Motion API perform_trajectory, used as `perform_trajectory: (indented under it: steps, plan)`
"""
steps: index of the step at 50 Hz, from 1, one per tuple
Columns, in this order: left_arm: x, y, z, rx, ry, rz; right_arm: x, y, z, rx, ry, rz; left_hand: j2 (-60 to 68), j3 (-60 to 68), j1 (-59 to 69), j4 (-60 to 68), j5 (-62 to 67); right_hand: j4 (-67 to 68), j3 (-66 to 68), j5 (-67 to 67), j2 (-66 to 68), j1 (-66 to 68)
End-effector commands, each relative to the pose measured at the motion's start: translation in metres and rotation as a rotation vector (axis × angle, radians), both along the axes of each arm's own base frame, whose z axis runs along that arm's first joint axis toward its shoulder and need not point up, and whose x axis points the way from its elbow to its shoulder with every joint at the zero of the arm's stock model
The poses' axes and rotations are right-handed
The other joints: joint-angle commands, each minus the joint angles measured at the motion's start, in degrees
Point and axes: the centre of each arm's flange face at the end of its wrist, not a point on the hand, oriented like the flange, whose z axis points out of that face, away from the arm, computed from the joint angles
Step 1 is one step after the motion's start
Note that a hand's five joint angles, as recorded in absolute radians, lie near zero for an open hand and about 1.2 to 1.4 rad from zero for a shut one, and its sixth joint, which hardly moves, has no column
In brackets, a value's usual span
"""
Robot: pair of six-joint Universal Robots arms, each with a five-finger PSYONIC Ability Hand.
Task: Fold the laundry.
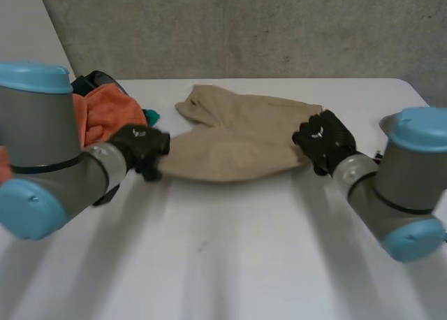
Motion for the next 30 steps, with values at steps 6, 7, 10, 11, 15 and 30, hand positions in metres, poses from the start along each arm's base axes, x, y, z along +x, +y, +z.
perform_trajectory:
  steps: [6, 7, 10, 11, 15, 30]
  plan:
    - [0.012, 0.100, -0.004, 0.330, -0.310, -0.294, -0.045, 0.085, 0.004, 0.341, 0.365, 0.125, 11.2, 11.7, 12.8, 11.2, 14.0, 11.2, 11.7, 12.0, 12.3, 14.5]
    - [0.011, 0.099, -0.004, 0.321, -0.308, -0.294, -0.044, 0.085, 0.002, 0.332, 0.369, 0.135, 11.2, 11.7, 12.8, 11.2, 14.0, 11.2, 11.7, 12.0, 12.3, 14.5]
    - [0.006, 0.085, -0.005, 0.264, -0.292, -0.261, -0.042, 0.080, -0.006, 0.297, 0.359, 0.130, -1.6, -1.1, 0.0, -1.6, 1.2, 11.2, 11.7, 12.0, 12.3, 14.5]
    - [0.004, 0.081, -0.004, 0.241, -0.284, -0.257, -0.042, 0.078, -0.007, 0.293, 0.351, 0.119, -13.8, -13.4, -12.3, -13.9, -11.0, 11.2, 11.7, 12.0, 12.3, 14.5]
    - [-0.007, 0.047, 0.004, 0.088, -0.230, -0.218, -0.040, 0.066, -0.014, 0.263, 0.303, 0.068, -58.8, -58.3, -57.2, -58.8, -56.0, 11.2, 11.7, 12.0, 12.3, 14.5]
    - [-0.035, -0.083, -0.012, -0.231, -0.078, -0.168, -0.031, 0.054, -0.019, 0.183, 0.213, 0.038, -50.5, -50.0, -48.9, -50.5, -47.7, 11.2, 11.7, 12.0, 12.3, 14.5]
